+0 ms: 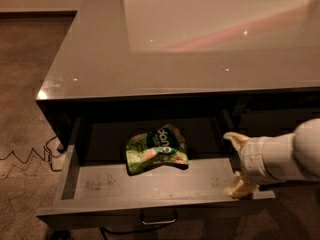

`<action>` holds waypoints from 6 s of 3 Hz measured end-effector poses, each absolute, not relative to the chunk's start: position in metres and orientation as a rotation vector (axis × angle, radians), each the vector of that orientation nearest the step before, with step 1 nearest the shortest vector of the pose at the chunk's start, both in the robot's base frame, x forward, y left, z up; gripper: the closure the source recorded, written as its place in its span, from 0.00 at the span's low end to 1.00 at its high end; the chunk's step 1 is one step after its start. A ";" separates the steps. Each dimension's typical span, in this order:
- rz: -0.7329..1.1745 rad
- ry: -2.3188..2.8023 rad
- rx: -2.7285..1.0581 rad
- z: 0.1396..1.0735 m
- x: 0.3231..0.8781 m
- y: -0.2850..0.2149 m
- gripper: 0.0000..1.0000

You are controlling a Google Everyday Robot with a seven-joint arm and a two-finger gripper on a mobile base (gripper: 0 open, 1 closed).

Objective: Open top drawer

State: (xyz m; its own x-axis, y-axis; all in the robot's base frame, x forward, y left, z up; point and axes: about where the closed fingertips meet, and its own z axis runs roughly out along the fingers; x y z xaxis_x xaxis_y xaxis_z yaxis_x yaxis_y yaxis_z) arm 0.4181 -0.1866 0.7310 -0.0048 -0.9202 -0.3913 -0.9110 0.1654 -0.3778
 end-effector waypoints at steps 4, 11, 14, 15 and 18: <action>-0.071 2.105 -1.914 0.647 0.459 -0.176 1.00; 0.007 2.245 -1.895 0.614 0.396 -0.165 1.00; 0.066 2.328 -1.889 0.595 0.335 -0.180 1.00; 0.066 2.328 -1.889 0.595 0.337 -0.180 0.81; 0.066 2.327 -1.889 0.595 0.337 -0.180 0.12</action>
Offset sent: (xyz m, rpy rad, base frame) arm 0.0603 0.0183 -0.0700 -0.2168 0.1399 0.0129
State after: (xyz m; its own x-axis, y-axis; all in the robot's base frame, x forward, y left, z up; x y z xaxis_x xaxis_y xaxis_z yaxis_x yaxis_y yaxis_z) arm 0.3367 -0.1800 0.5952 -0.1998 -0.9700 -0.1381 -0.9763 0.2091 -0.0561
